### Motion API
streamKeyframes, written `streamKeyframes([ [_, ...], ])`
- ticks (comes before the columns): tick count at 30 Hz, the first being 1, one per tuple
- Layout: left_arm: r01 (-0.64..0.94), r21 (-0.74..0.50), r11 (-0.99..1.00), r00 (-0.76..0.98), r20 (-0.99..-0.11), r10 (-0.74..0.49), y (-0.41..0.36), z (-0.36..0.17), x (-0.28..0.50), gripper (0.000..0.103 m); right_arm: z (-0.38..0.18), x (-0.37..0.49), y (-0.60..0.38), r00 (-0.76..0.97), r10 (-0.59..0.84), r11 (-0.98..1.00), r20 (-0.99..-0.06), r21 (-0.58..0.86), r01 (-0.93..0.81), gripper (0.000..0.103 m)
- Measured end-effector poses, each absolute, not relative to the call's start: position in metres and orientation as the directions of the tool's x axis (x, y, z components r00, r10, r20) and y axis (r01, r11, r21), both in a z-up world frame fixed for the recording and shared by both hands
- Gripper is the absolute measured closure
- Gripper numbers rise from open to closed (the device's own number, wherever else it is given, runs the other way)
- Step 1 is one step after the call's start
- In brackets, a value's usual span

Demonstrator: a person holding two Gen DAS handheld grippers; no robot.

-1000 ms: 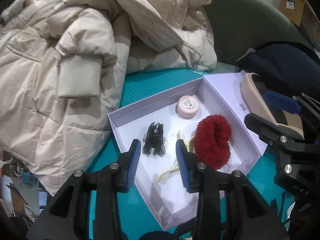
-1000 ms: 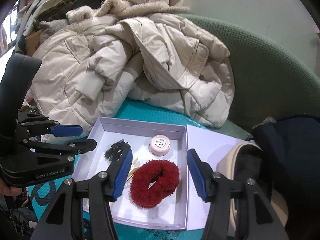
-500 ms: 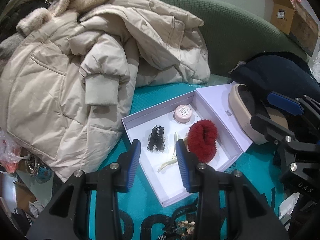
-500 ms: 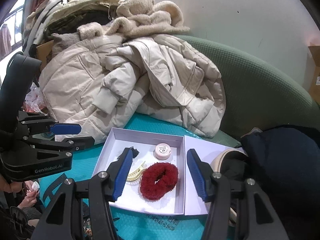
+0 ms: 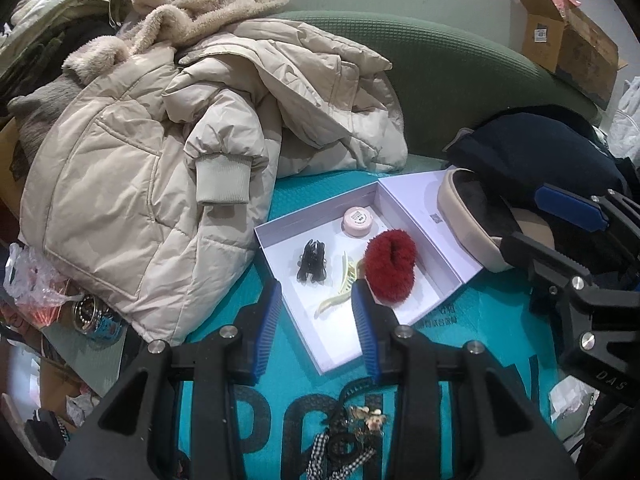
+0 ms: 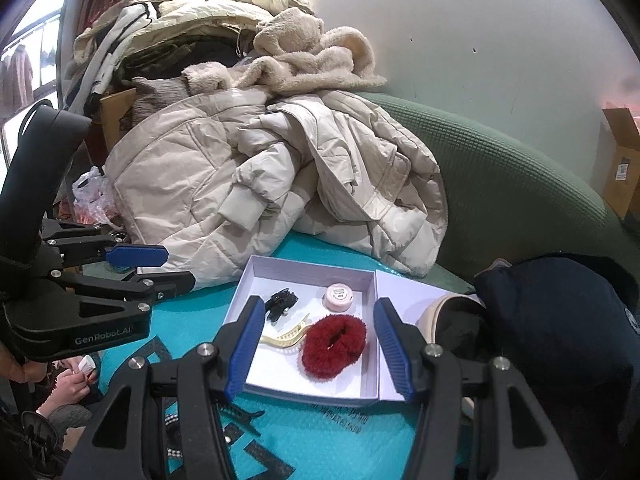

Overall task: Organize objects
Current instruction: 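Withdraw both open tools from the box back toward the accessory pile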

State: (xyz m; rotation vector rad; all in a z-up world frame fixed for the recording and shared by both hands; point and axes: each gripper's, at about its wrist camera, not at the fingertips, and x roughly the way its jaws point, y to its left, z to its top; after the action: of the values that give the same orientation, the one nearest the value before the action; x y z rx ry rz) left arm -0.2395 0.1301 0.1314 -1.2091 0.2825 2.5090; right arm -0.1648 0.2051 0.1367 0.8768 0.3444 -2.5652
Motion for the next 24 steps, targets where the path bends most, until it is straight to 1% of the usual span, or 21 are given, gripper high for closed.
streamKeyframes([
  [11, -0.394, 0.035, -0.918, -0.569, -0.794, 0.214, 0.122, 0.127, -0.191, 0.068, 0.125, -0.122, 0.21, -0.708, -0.298, -0.887, -0.64, -0.089, 0.454, 0.046],
  [24, -0.394, 0.017, -0.919, -0.538, -0.815, 0.216, 0.103, 0.098, -0.145, 0.068, 0.097, -0.08, 0.214, -0.686, -0.294, -0.883, -0.665, -0.086, 0.462, 0.046],
])
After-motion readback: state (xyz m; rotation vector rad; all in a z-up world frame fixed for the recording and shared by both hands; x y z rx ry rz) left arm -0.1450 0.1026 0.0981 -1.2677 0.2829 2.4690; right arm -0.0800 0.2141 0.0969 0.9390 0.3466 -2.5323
